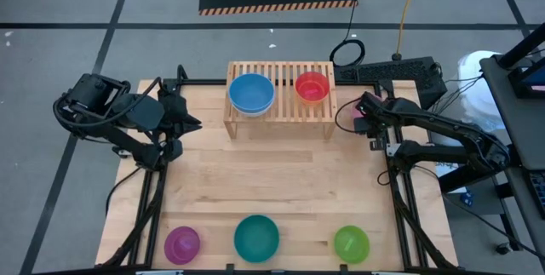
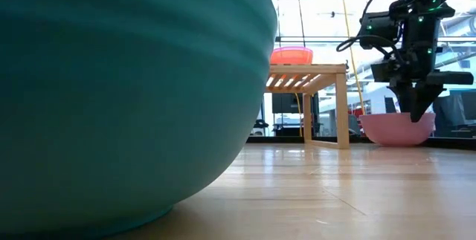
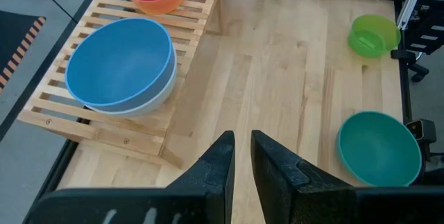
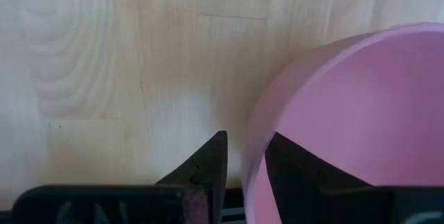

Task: Place and stack bowls onto a shelf
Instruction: Stack the pink bowl on top of the blue bowl on the shelf

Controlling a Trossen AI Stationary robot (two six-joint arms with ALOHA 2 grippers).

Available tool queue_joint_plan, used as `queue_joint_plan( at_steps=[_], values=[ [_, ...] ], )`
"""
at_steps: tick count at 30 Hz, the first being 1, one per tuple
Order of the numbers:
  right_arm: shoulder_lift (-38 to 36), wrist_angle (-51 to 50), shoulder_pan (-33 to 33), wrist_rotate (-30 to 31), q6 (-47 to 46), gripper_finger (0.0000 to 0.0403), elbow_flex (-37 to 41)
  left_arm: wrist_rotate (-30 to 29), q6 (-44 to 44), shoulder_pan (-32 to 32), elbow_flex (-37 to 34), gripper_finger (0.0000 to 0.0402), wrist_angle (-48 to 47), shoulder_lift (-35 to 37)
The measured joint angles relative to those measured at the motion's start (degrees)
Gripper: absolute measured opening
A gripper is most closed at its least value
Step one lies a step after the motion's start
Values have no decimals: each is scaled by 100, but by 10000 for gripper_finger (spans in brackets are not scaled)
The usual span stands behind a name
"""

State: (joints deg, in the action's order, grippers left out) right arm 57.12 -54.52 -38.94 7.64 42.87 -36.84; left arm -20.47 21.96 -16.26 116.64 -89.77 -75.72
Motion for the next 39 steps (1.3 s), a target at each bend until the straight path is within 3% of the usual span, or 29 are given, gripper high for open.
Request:
queue_joint_plan(
  at_steps=[16, 23, 29, 39],
  values=[
    [386, 420, -459, -195, 6, 86, -2, -1, 68, -2, 0, 56, 1, 0],
    [625, 416, -459, -465, -14, 11, -4, -2, 80, 1, 0, 56, 1, 0],
    [599, 450, -459, -599, -302, 2, -21, -1, 85, 0, 0, 56, 2, 0],
    [441, -849, -446, -638, -776, 1, -1229, -2, 85, 0, 0, 56, 1, 0]
  ],
)
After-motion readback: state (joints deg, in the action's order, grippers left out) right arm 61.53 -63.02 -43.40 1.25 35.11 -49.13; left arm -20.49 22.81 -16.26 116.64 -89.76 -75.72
